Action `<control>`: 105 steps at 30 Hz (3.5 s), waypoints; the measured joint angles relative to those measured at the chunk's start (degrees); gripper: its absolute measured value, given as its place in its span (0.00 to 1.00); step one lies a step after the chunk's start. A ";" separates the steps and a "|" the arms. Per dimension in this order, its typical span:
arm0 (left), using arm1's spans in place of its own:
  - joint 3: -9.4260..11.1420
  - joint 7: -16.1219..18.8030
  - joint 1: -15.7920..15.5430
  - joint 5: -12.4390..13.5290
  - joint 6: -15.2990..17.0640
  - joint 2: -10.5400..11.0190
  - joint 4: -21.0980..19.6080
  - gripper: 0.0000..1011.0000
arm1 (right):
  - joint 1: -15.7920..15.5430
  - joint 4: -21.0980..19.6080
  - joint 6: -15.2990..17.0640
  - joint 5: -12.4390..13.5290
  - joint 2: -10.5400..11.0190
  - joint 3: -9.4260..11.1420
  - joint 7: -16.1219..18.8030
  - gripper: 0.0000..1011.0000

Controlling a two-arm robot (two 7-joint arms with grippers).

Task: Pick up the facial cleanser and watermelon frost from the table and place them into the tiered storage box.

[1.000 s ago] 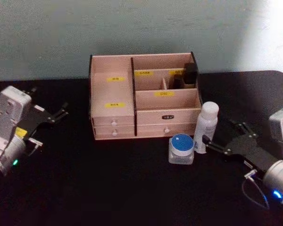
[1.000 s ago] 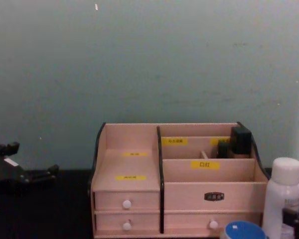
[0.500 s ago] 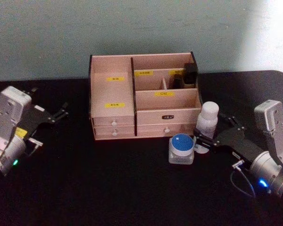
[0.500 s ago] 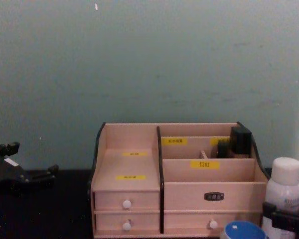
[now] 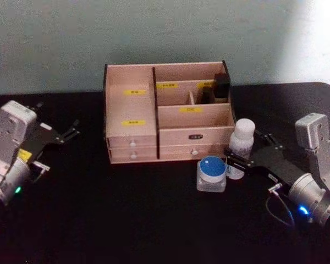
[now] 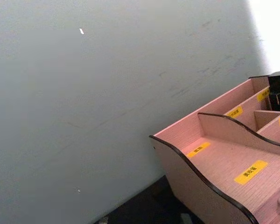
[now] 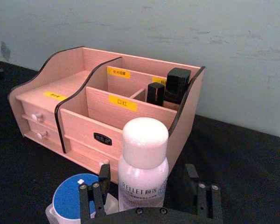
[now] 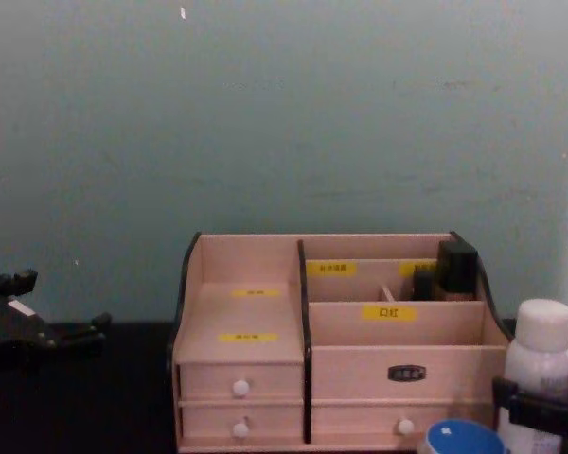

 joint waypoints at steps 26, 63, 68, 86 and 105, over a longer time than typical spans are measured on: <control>0.00 0.00 0.00 0.00 0.00 0.00 0.00 0.99 | -0.09 -0.15 -0.02 0.01 0.16 -0.10 -0.28 0.58; 0.00 0.00 0.00 0.00 0.00 0.00 0.00 0.99 | 4.06 -10.98 5.32 2.82 0.62 4.58 8.09 0.58; 0.00 0.00 0.00 0.00 0.00 0.00 0.00 0.99 | 9.60 -5.96 5.45 2.27 -1.88 2.10 8.94 0.58; 0.00 0.00 0.00 0.00 0.00 0.00 0.00 0.99 | 24.96 12.34 5.35 -0.10 -9.22 -3.29 11.01 0.58; 0.00 0.00 0.00 0.00 0.00 0.00 0.00 0.99 | 31.77 22.82 4.52 -1.95 -13.38 -5.62 12.21 0.58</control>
